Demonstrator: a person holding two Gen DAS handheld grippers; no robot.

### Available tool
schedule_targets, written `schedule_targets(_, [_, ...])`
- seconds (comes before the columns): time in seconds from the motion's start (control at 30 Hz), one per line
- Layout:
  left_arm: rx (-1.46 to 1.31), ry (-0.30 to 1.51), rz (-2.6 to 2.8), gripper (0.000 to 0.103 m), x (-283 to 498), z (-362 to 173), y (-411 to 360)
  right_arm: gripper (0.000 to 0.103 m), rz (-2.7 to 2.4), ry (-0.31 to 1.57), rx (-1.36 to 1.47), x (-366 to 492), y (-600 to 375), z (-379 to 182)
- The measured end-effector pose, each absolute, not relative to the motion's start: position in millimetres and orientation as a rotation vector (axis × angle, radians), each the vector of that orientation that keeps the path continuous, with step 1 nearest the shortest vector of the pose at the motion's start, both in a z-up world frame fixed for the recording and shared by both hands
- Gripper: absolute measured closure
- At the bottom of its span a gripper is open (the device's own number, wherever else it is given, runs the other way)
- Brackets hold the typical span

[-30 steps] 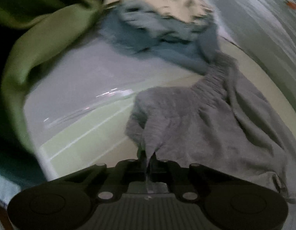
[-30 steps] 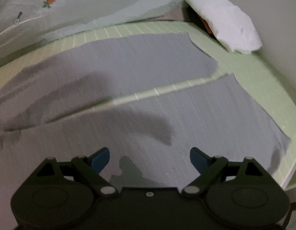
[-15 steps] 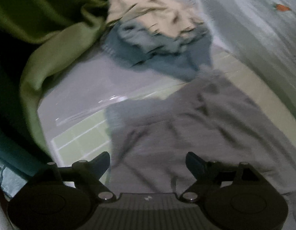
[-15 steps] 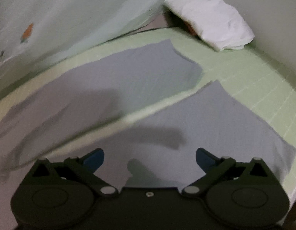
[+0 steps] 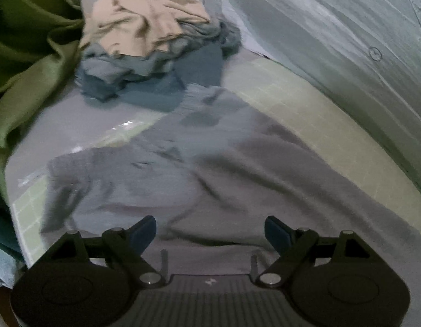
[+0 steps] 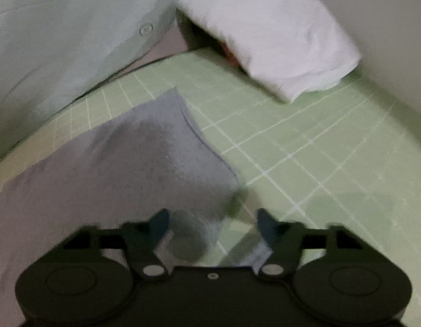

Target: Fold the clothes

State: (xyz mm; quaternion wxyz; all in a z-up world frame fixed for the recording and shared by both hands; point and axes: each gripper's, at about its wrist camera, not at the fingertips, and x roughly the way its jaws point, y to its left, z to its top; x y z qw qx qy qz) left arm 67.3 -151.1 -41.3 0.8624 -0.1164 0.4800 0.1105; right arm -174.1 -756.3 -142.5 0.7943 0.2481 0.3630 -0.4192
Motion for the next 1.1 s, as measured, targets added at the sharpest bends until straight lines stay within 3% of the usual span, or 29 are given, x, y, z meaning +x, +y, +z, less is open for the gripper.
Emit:
schedule_targets(0.03, [-0.245,1.013,0.221,0.016,70,-41,-158,0.054,-0.886,0.778,0.505,-171,-757,-142])
schedule_targets(0.07, [-0.243,1.018,0.209,0.016,72,-41,-164,0.085,-0.868,0.779,0.479,-168,-758,-142])
schedule_targets(0.1, [-0.232,1.019,0.197,0.016,74,-41,-171,0.098,-0.84,0.783,0.46,-166,-758,-142])
schedule_targets(0.37, [-0.126,1.023,0.144,0.016,91,-49,-203,0.099,-0.879,0.683,0.263,-186,-746,-92])
schedule_targets(0.43, [-0.102,1.024,0.137,0.016,101,-52,-207,0.098,-0.917,0.792,0.269,-187,-756,-109])
schedule_targets(0.47, [-0.102,1.025,0.132,0.016,106,-53,-207,0.093,-0.947,0.849,0.248,-186,-757,-116])
schedule_targets(0.57, [-0.107,1.02,0.131,0.016,126,-54,-208,0.053,-1.017,0.89,0.248,-190,-757,-119])
schedule_targets(0.7, [-0.124,1.025,0.147,0.016,160,-62,-203,0.027,-1.042,0.841,0.297,-189,-758,-108])
schedule_targets(0.77, [-0.157,1.028,0.154,0.016,178,-66,-199,0.021,-1.039,0.816,0.303,-177,-757,-103])
schedule_targets(1.1, [-0.296,1.092,0.193,0.016,257,-103,-201,0.017,-1.028,0.696,0.561,-112,-800,-111])
